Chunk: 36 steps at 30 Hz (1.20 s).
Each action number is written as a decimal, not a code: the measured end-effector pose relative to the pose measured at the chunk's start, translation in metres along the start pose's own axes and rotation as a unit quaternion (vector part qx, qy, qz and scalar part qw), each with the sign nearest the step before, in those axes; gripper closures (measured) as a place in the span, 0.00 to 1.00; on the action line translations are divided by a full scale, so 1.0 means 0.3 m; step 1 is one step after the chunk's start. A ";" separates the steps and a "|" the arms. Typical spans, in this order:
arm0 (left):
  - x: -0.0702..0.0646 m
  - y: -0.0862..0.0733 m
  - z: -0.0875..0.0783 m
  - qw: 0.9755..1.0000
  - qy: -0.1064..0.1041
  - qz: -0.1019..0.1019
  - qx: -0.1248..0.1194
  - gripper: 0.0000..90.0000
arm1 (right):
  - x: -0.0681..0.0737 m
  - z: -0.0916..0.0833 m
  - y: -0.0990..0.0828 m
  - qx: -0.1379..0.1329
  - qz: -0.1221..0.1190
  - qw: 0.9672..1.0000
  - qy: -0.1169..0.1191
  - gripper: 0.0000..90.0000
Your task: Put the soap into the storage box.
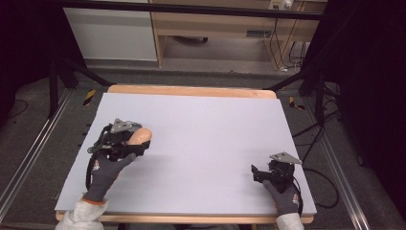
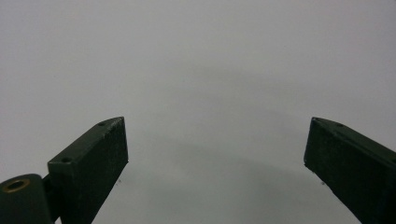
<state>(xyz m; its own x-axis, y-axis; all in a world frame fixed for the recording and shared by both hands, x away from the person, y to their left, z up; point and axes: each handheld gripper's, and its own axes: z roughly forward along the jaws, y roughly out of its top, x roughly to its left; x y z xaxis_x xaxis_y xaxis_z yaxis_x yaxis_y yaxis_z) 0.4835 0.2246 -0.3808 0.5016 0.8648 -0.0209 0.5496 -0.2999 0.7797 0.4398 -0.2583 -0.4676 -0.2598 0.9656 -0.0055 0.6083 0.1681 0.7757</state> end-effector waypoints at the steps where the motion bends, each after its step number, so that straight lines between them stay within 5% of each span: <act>1: 0.008 0.004 0.000 1.000 0.003 0.000 0.001 0.36 | 0.000 0.000 0.000 0.000 0.000 1.000 0.001 0.07; 36: 0.172 -0.001 0.105 0.998 0.052 -0.029 0.019 0.36 | 0.006 0.008 0.001 0.004 -0.001 1.000 0.001 0.07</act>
<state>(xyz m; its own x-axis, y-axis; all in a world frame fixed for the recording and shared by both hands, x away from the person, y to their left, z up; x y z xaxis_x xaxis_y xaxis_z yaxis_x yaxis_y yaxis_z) 0.5304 0.2564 -0.4018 0.3968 0.9179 0.0006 0.6024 -0.2609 0.7543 0.4412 -0.2560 -0.4690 -0.2627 0.9648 -0.0062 0.6144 0.1723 0.7700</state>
